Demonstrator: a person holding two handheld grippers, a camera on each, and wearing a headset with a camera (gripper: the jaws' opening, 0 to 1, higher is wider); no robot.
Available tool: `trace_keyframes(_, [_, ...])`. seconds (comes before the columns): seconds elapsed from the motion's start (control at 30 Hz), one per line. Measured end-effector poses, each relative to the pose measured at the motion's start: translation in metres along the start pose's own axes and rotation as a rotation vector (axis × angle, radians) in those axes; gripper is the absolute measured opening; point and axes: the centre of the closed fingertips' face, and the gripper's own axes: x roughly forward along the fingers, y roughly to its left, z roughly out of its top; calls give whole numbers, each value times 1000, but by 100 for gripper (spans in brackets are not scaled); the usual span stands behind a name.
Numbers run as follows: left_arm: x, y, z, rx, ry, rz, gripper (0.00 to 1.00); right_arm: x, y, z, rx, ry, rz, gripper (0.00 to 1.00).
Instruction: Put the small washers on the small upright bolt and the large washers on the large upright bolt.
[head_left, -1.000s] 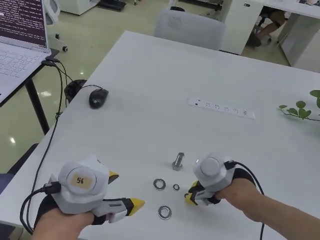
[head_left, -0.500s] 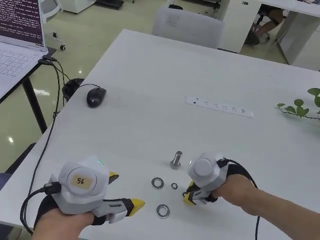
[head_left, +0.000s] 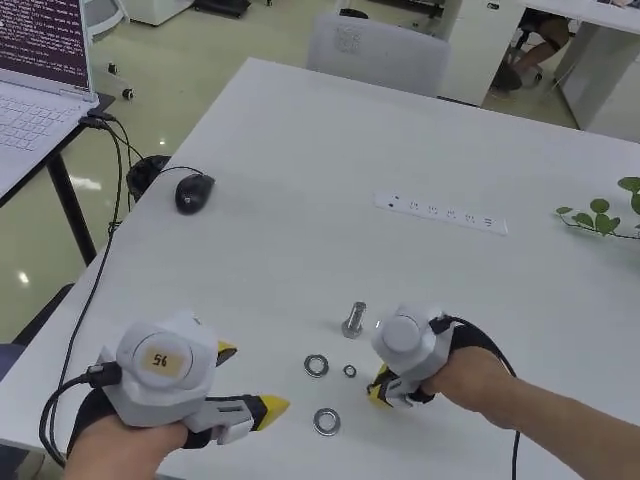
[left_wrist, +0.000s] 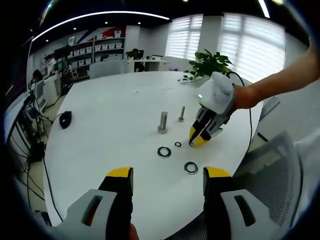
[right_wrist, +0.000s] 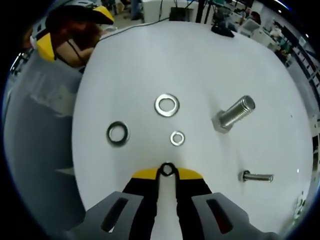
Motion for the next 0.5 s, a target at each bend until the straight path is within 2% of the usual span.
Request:
trace_keyframes(0.3, [0, 2, -1, -1, 2, 3, 56, -4, 2, -3, 66, -47, 2, 13])
trace_keyframes(0.5, [1, 1, -1, -1, 4, -1, 56, -11, -4, -7, 124, -77, -16, 13])
